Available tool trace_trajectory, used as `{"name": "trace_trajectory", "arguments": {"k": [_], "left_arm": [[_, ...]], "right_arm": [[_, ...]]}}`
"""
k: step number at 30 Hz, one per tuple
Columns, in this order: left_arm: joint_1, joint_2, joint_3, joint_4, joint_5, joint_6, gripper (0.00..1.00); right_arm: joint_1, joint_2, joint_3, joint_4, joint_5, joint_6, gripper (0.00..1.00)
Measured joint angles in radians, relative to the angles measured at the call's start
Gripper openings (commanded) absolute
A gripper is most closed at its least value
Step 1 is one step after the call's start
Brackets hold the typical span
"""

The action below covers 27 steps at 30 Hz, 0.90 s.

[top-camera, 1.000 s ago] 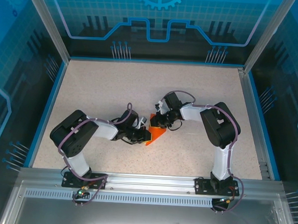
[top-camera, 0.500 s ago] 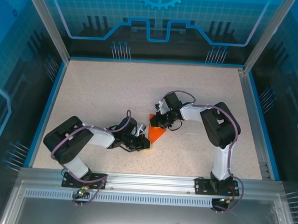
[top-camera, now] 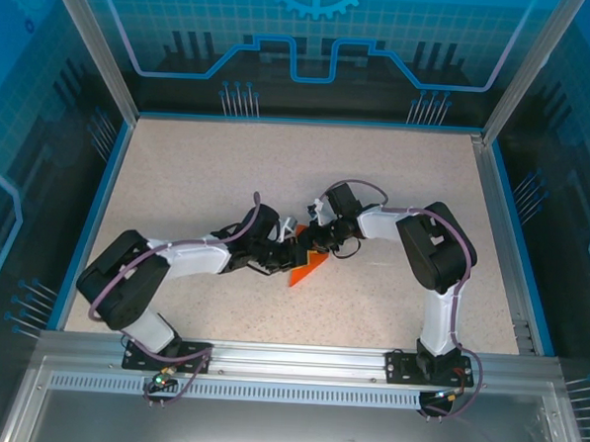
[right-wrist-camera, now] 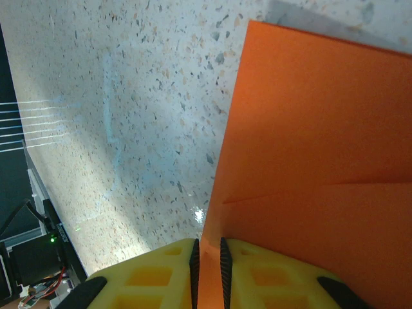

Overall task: Fold a paper plane with a square sheet of paper (pick it up from the middle)
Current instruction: Fourth fold the wing at the center of the table.

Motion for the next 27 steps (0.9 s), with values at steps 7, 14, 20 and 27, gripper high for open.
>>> {"name": "trace_trajectory", "arguments": {"k": [7, 14, 20, 27], "left_arm": [[0.000, 0.075, -0.009, -0.028, -0.059, 0.018, 0.11], [-0.002, 0.095, -0.025, -0.045, -0.101, 0.042, 0.10], [-0.019, 0.113, -0.028, -0.019, -0.107, 0.035, 0.03], [-0.046, 0.107, -0.062, 0.050, -0.149, 0.007, 0.00]], "right_arm": [[0.000, -0.002, -0.004, 0.010, -0.002, 0.011, 0.20], [0.000, -0.002, -0.004, 0.010, -0.002, 0.013, 0.20], [0.000, -0.006, -0.002, 0.005, 0.000, 0.011, 0.22], [-0.019, -0.066, -0.003, -0.055, 0.032, -0.006, 0.23]]}}
